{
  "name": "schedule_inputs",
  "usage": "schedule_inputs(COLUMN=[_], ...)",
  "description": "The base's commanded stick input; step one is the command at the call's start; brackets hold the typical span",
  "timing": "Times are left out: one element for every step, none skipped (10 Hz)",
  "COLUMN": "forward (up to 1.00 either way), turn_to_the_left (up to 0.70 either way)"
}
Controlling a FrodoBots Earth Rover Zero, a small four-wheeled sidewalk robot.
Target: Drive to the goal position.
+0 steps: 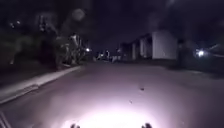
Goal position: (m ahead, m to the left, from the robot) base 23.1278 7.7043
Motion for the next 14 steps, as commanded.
schedule_inputs(forward=[0.7, 0.7, 0.7, 0.7, 0.7, 0.7, 0.7, 0.7, 0.7, 0.7, 0.7, 0.7, 0.7, 0.7], turn_to_the_left=[0.0, 0.0, 0.0, 0.0, 0.0, 0.0, 0.0, 0.0, 0.0, 0.0, 0.0, 0.0, 0.0, 0.0])
